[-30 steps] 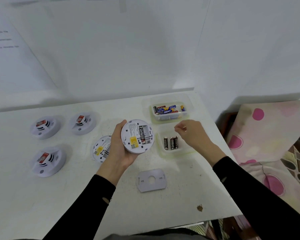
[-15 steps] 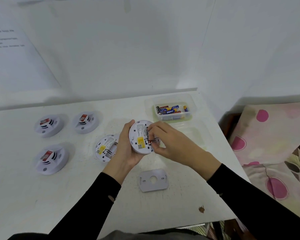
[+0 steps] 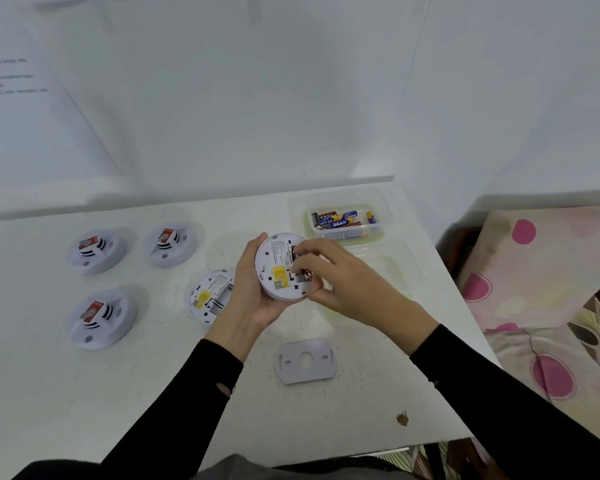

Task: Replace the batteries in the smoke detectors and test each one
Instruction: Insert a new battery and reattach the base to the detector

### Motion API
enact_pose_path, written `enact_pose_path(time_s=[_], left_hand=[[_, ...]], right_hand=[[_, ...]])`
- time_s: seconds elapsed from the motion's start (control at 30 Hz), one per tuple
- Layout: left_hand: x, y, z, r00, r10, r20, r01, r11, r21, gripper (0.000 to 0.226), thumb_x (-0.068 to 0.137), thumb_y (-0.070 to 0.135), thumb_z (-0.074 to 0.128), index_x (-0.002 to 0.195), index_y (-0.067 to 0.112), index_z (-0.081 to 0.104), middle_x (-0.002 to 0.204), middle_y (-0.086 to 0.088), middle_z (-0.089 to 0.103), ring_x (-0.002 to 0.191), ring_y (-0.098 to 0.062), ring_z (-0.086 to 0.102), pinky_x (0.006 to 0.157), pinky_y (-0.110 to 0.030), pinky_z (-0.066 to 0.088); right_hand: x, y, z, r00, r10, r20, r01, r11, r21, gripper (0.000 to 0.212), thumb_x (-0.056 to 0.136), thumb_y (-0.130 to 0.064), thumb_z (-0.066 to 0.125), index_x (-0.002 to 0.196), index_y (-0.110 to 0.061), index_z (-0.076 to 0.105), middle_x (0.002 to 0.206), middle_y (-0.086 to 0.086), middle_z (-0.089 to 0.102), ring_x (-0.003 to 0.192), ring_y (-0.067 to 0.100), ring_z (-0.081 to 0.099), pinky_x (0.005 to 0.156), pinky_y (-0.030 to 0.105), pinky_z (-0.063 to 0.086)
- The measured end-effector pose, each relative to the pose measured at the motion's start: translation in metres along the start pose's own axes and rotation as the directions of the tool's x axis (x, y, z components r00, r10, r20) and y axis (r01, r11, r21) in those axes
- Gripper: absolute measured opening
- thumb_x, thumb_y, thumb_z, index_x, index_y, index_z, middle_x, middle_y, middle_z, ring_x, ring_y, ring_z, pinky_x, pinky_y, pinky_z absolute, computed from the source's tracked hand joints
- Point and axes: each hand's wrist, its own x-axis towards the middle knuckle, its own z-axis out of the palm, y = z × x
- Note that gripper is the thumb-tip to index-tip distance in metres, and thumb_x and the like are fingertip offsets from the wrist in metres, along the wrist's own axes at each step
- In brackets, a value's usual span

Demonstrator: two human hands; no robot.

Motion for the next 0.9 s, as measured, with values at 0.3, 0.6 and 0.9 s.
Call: enact_pose_path(time_s=[0.3, 0.6, 0.9], left_hand=[[-0.003, 0.006, 0.0, 1.0, -0.03, -0.002, 0.03, 0.997, -0.074, 0.047, 0.093, 0.049, 0.049, 0.104, 0.008, 0.07, 0.101, -0.019, 0.071, 0.085, -0.032, 0.069, 0.083, -0.047, 0.057], [-0.007, 0.003, -0.009, 0.998, -0.054, -0.027, 0.051, 0.992, -0.119, 0.051, 0.091, 0.047, 0.055, 0.128, 0.013, 0.06, 0.119, -0.02, 0.068, 0.113, -0.04, 0.061, 0.082, -0.057, 0.057], [-0.011, 0.004, -0.011, 0.998, -0.044, -0.045, 0.038, 0.992, -0.122, 0.057, 0.093, 0.049, 0.052, 0.134, 0.01, 0.057, 0.121, -0.021, 0.067, 0.117, -0.042, 0.06, 0.082, -0.058, 0.057]], right_hand=[[-0.01, -0.003, -0.009, 0.989, 0.045, -0.139, -0.009, 0.968, 0.25, 0.03, 0.097, -0.006, 0.051, 0.126, -0.006, 0.061, 0.128, 0.003, 0.062, 0.119, 0.011, 0.058, 0.1, 0.022, 0.046], [-0.019, 0.059, -0.027, 0.581, 0.798, 0.16, -0.801, 0.595, -0.063, 0.031, 0.093, -0.021, 0.049, 0.069, -0.008, 0.065, 0.068, 0.004, 0.069, 0.06, 0.018, 0.057, 0.05, 0.021, 0.04], [-0.028, 0.039, -0.004, 0.761, 0.644, -0.078, -0.643, 0.733, -0.222, 0.025, 0.094, -0.018, 0.052, 0.11, -0.003, 0.065, 0.106, 0.013, 0.063, 0.098, 0.033, 0.06, 0.081, 0.039, 0.051]])
